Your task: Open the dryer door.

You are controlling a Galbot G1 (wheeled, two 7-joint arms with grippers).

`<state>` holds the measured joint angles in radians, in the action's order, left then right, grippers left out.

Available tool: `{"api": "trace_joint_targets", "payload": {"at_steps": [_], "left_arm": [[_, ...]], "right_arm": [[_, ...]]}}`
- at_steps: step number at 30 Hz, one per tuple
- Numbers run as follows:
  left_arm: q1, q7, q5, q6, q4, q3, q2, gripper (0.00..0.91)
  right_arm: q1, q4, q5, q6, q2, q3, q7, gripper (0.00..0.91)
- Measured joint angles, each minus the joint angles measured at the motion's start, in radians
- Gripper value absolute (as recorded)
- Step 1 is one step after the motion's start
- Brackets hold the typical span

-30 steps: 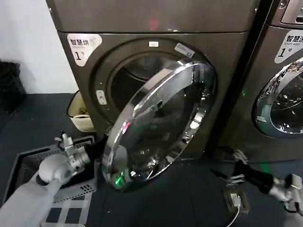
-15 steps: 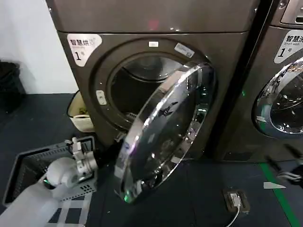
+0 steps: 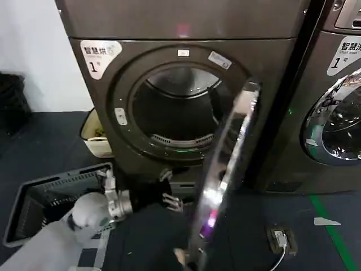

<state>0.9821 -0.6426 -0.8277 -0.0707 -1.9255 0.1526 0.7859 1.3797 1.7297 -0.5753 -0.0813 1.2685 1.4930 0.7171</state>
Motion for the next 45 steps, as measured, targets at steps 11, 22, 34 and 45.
{"api": "trace_joint_targets", "payload": {"at_steps": [11,22,34,45], "left_arm": [[-0.093,0.004,0.003,0.016,-0.018,-0.185,0.002,0.907],[-0.250,0.009,-0.001,0.027,0.020,-0.382,0.060,0.907],[-0.397,0.028,0.005,0.027,0.085,-0.575,0.163,0.907],[-0.496,0.066,0.024,0.044,0.171,-0.678,0.279,0.907]], "right_arm": [[0.047,-0.012,-0.022,0.122,-0.076,0.162,-0.379,0.907],[0.106,-0.043,0.013,0.201,-0.161,0.329,-0.580,0.907],[0.180,-0.062,0.103,0.277,-0.181,0.455,-0.676,0.907],[0.223,-0.088,0.096,0.283,-0.204,0.533,-0.705,0.907]]}}
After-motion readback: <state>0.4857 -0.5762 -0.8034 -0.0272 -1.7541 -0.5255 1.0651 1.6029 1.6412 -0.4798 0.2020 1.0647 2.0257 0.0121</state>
